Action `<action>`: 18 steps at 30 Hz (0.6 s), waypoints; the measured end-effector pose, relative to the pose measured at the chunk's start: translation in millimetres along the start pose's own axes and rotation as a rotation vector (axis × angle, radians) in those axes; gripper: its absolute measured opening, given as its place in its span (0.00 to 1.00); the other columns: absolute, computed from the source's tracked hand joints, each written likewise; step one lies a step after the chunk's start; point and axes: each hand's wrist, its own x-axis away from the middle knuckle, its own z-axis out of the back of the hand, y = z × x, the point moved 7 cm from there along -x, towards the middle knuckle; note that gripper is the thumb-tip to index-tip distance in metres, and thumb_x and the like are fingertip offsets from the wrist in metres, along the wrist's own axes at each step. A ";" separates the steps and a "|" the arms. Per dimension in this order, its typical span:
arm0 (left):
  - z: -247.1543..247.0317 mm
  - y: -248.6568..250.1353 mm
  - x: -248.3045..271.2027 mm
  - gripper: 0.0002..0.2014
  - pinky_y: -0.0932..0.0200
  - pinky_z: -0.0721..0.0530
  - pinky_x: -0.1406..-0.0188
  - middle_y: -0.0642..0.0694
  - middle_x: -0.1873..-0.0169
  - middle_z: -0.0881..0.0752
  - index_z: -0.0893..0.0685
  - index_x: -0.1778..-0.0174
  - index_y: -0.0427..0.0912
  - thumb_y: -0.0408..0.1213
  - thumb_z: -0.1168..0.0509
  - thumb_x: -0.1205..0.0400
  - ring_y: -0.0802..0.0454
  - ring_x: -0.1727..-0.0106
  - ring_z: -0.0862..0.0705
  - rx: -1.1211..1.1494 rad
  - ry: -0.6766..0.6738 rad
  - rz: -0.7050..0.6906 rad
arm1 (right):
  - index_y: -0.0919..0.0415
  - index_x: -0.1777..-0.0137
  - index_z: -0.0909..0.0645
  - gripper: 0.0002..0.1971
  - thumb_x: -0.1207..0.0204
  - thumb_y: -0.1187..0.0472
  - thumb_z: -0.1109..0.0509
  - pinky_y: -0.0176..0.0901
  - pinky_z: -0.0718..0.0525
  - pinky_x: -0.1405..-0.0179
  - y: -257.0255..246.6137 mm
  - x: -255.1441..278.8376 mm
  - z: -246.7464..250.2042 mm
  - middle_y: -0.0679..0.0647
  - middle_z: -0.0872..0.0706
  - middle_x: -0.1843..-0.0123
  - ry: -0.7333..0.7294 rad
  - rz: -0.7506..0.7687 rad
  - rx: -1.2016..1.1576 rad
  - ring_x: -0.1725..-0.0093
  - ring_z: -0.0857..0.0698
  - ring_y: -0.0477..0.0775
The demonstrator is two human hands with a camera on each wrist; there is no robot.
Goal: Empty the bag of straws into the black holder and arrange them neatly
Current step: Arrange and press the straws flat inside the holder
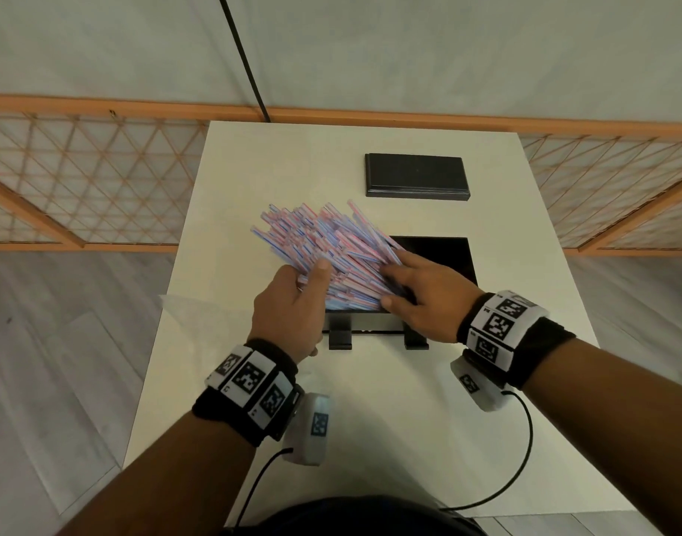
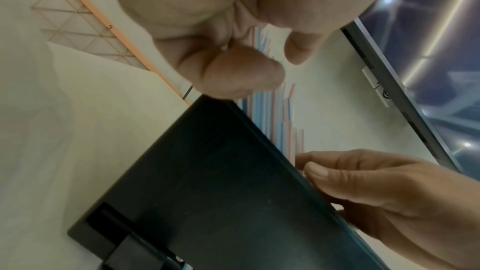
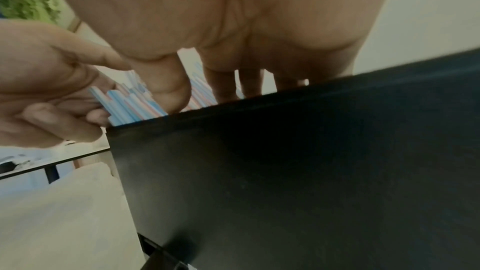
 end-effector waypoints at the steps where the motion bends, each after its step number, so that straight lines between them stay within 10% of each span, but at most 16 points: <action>1: -0.3 -0.1 -0.2 0.25 0.61 0.21 0.84 0.41 0.67 0.17 0.22 0.56 0.44 0.65 0.42 0.15 0.42 0.72 0.16 -0.013 0.001 -0.006 | 0.59 0.28 0.23 0.27 0.22 0.45 0.39 0.43 0.28 0.26 -1.7 -0.5 -0.5 0.53 0.28 0.21 0.005 0.016 0.000 0.25 0.26 0.56; 6: 1.5 2.4 -2.1 0.24 0.51 0.16 0.71 0.47 0.71 0.19 0.25 0.63 0.48 0.64 0.45 0.13 0.43 0.70 0.18 -0.086 0.025 -0.061 | 0.60 0.34 0.19 0.24 0.19 0.45 0.44 0.53 0.26 0.28 -7.2 -5.8 2.0 0.57 0.26 0.24 -0.002 0.074 0.092 0.29 0.24 0.58; 10: 3.4 3.3 -1.4 0.21 0.53 0.29 0.59 0.54 0.69 0.24 0.31 0.67 0.52 0.60 0.46 0.12 0.54 0.66 0.26 -0.151 0.045 -0.106 | 0.57 0.37 0.14 0.18 0.22 0.49 0.31 0.40 0.31 0.27 2.7 3.3 10.9 0.62 0.26 0.25 0.046 -0.024 0.023 0.27 0.24 0.61; 14: 5.2 3.4 -0.2 0.22 0.38 0.13 0.56 0.52 0.72 0.24 0.30 0.69 0.51 0.58 0.46 0.11 0.47 0.67 0.22 -0.125 0.037 -0.117 | 0.53 0.57 0.16 0.15 0.25 0.41 0.30 0.43 0.19 0.57 16.5 16.0 14.6 0.50 0.17 0.59 0.111 -0.155 0.009 0.59 0.17 0.51; 18: 0.3 14.7 3.4 0.22 0.32 0.12 0.57 0.50 0.71 0.22 0.25 0.67 0.48 0.55 0.45 0.10 0.43 0.65 0.18 -0.163 0.005 -0.209 | 0.50 0.55 0.19 0.14 0.21 0.40 0.34 0.41 0.21 0.59 7.8 9.6 -12.4 0.48 0.16 0.63 -0.110 -0.137 -0.059 0.62 0.18 0.48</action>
